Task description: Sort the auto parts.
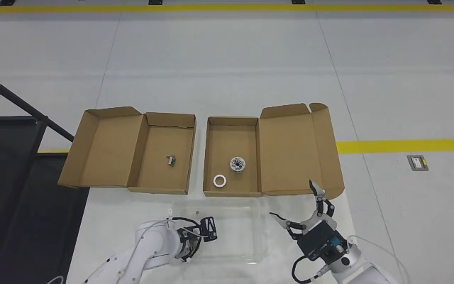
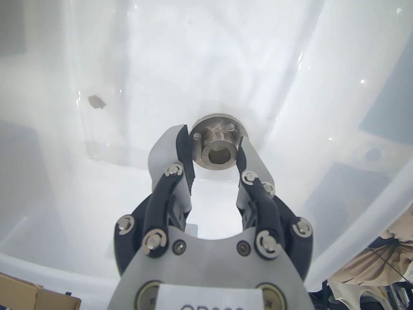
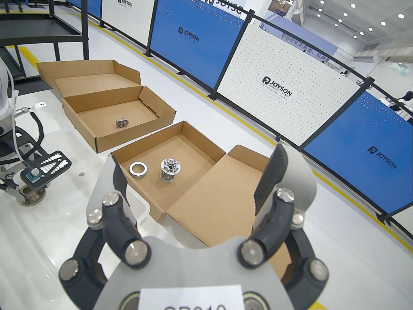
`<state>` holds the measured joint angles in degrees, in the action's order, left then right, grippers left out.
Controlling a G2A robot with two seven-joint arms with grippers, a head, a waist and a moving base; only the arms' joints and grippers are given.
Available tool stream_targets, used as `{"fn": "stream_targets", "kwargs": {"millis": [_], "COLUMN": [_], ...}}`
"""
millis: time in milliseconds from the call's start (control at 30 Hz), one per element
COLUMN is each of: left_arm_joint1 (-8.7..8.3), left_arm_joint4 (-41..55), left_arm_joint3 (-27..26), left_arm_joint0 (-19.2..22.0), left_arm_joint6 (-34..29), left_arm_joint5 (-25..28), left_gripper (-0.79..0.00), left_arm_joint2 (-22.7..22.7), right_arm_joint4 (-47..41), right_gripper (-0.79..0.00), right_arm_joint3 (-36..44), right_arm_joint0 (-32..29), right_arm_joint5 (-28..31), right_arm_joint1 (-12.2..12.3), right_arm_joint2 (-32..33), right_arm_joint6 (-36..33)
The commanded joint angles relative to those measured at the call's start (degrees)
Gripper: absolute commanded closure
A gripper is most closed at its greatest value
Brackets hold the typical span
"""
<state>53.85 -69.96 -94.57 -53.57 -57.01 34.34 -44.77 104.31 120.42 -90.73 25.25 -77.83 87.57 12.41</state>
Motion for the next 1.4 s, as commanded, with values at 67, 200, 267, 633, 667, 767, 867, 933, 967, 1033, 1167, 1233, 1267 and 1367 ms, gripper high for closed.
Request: {"fn": "stream_targets", "kwargs": {"millis": [67,200,267,633,667,767,867,933,967,1033,1167,1233,1267,1367], "left_arm_joint1": [0.18,0.33,0.41,0.16,0.06,-0.30,-0.70,-1.00,-1.13,-1.39,-1.99,-2.32,-2.47,-2.89], "left_arm_joint4": [0.6,0.1,0.0,1.0,1.4,3.5,5.0,5.6,5.8,7.2,9.7,10.3,10.6,10.6], "left_arm_joint3": [0.7,1.1,1.2,-2.8,-3.5,-5.6,-8.0,-9.4,-10.0,-10.9,-12.8,-13.5,-13.7,-13.8], "left_arm_joint0": [0.2,0.1,0.2,-0.3,-0.5,-1.0,-1.5,-1.7,-1.8,-2.0,-2.7,-3.3,-3.7,-4.5], "left_arm_joint6": [0.2,0.1,0.1,0.1,0.1,0.2,0.8,1.4,1.9,3.2,7.5,9.7,10.9,14.5], "left_arm_joint5": [0.3,0.2,0.3,0.8,0.9,2.0,2.2,2.2,2.0,1.7,0.7,-0.1,-0.5,-1.8], "left_gripper": [-0.305,-0.252,-0.169,0.000,0.000,0.000,0.000,0.000,0.000,0.000,0.000,0.000,0.000,0.000], "left_arm_joint2": [-0.2,-0.2,-0.3,-2.9,-3.4,-5.1,-7.3,-9.0,-9.9,-11.9,-16.9,-19.7,-21.1,-25.2], "right_arm_joint4": [0.0,0.0,0.0,0.0,0.0,0.0,0.0,0.0,0.0,0.0,0.0,0.0,0.0,0.0], "right_gripper": [-0.785,-0.785,-0.785,-0.785,-0.785,-0.785,-0.785,-0.785,-0.785,-0.785,-0.785,-0.785,-0.785,-0.785], "right_arm_joint3": [0.0,0.0,0.0,0.0,0.0,0.0,0.0,0.0,0.0,0.0,0.0,0.0,0.0,0.0], "right_arm_joint0": [0.0,0.0,0.0,0.0,0.0,0.0,0.0,0.0,0.0,0.0,0.0,0.0,0.0,0.0], "right_arm_joint5": [0.0,0.0,0.0,0.0,0.0,0.0,0.0,0.0,0.0,0.0,0.0,0.0,0.0,0.0], "right_arm_joint1": [0.0,0.0,0.0,0.0,0.0,0.0,0.0,0.0,0.0,0.0,0.0,0.0,0.0,0.0], "right_arm_joint2": [0.0,0.0,0.0,0.0,0.0,0.0,0.0,0.0,0.0,0.0,0.0,0.0,0.0,0.0], "right_arm_joint6": [0.0,0.0,0.0,0.0,0.0,0.0,0.0,0.0,0.0,0.0,0.0,0.0,0.0,0.0]}}
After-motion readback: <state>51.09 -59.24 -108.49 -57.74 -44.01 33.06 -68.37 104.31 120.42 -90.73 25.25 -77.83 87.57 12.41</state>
